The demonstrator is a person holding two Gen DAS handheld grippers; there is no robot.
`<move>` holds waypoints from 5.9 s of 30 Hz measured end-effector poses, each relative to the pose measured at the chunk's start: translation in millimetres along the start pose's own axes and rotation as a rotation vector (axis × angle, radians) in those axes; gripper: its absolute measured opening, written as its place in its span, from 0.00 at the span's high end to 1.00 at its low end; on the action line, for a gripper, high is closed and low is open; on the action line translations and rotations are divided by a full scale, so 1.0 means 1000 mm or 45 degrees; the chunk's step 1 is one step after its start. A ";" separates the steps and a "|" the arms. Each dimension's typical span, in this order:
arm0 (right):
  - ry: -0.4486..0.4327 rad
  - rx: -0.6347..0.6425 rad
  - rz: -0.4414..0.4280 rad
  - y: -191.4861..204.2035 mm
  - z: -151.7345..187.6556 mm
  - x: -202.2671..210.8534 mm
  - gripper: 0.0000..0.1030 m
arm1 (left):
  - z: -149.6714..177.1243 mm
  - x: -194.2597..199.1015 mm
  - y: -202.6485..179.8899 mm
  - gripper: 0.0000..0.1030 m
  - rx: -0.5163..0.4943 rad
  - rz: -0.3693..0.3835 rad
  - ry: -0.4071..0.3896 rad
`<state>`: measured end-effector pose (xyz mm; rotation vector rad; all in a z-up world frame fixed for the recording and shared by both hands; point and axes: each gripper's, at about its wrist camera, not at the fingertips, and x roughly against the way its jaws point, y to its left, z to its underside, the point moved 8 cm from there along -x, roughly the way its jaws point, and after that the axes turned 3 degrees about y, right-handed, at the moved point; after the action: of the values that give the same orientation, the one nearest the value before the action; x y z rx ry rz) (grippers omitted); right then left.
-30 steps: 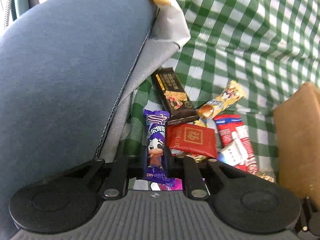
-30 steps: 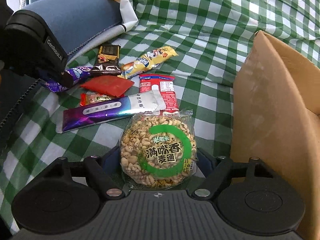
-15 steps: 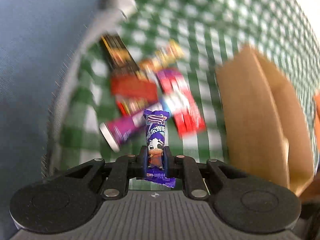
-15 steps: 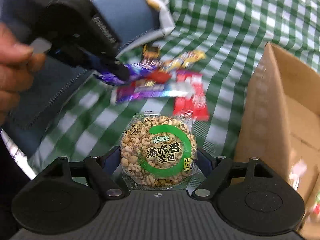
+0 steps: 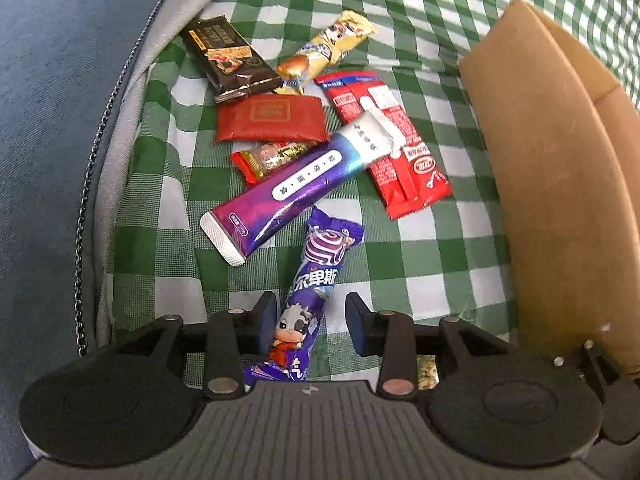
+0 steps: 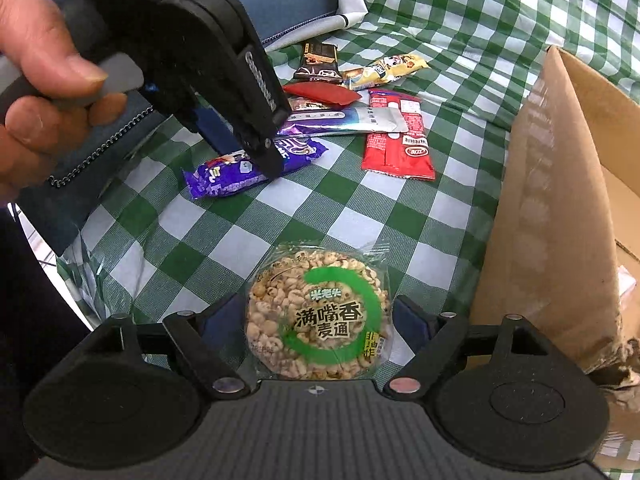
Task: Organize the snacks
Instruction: 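Grasp the purple cow-print candy bar with left tool while right tool grasps peanut cake, then lift the candy bar and peanut cake and carry both over the box, then open both tools to drop the candy bar and peanut cake into the box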
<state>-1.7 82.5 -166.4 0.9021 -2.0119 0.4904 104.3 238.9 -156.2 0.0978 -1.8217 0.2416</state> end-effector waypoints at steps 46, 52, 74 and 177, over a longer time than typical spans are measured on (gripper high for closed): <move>-0.267 0.081 0.105 -0.006 -0.044 0.051 0.21 | -0.020 0.047 0.010 0.87 0.084 0.029 -0.308; -0.416 0.036 0.130 -0.037 -0.080 0.110 0.21 | -0.027 0.073 0.008 1.00 0.143 0.073 -0.452; -0.552 -0.116 0.154 -0.118 -0.044 0.135 0.21 | 0.000 0.019 -0.002 0.85 0.006 -0.088 -0.089; -0.549 -0.462 0.654 -0.287 0.017 0.186 0.21 | -0.013 0.109 -0.260 0.85 -0.486 0.571 -0.927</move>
<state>134.2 -195.0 -19.2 0.2708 -2.6318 0.1931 138.8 -5.2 -18.9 -0.5644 -2.5707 0.1759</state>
